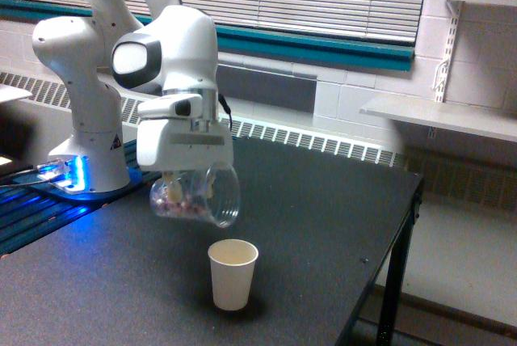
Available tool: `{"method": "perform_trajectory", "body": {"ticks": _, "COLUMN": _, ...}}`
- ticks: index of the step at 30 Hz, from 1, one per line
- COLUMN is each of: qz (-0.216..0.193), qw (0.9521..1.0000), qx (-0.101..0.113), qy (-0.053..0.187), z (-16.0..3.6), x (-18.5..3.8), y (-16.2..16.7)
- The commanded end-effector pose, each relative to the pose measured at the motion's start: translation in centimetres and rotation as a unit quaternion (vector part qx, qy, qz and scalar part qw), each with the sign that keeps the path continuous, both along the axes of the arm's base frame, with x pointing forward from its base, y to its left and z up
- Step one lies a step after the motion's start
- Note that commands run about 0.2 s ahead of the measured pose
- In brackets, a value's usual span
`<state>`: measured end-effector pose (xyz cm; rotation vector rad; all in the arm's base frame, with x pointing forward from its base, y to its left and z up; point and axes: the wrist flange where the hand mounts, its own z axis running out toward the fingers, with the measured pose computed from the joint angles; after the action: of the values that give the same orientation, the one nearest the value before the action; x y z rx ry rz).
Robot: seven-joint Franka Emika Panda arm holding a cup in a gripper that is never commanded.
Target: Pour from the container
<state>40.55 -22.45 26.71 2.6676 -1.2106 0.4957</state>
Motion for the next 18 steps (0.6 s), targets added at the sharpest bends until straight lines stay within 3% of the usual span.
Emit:
{"method": "perform_trajectory", "body": {"ticks": 1, "qz": -0.036, "qw": 0.9992, "qx": -0.003, "qy": -0.016, "z": 0.2, "x": 0.1, "y": -0.5}}
{"method": "perform_trajectory", "body": {"ticks": 18, "qz": -0.019, "qw": 0.9993, "qx": -0.024, "qy": 0.023, "z": -2.1, "x": 0.2, "y": 0.9}}
